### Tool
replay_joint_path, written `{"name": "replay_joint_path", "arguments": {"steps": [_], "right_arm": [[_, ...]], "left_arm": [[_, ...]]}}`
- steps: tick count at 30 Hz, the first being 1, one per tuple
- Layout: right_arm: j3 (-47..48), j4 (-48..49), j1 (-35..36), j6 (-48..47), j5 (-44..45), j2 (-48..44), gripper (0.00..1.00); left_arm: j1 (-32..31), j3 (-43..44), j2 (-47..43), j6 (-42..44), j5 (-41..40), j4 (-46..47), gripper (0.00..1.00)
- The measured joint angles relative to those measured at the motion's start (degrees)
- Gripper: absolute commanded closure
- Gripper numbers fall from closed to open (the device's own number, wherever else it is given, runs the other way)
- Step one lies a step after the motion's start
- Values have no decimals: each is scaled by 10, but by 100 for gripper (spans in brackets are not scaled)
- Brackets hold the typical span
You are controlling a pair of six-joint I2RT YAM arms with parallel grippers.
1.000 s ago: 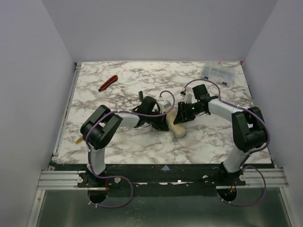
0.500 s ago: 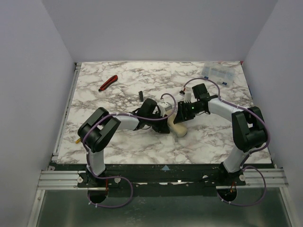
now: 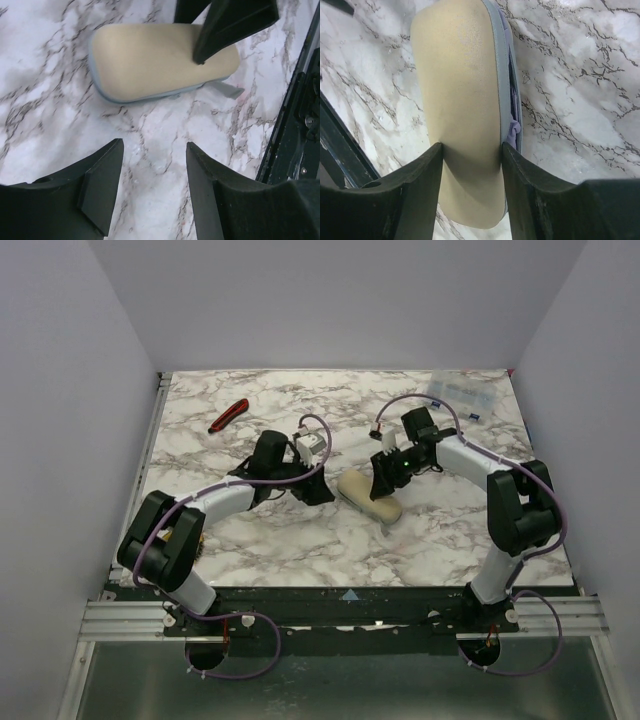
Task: Open the umbrella
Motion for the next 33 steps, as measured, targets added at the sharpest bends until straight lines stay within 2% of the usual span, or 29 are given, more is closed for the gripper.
{"name": "replay_joint_path", "arguments": {"steps": [7,25,33], "right_arm": [[42,-58,0,-53,-6,9,46],[83,-169,0,-119,-151,15,48],[85,-186,18,-129,-187,15,48]], "left_arm": [[50,-26,-6,-16,-1,-3,46],[54,4,-7,-29,-2,1,46],[56,27,-1,-49,-4,4,46]]}}
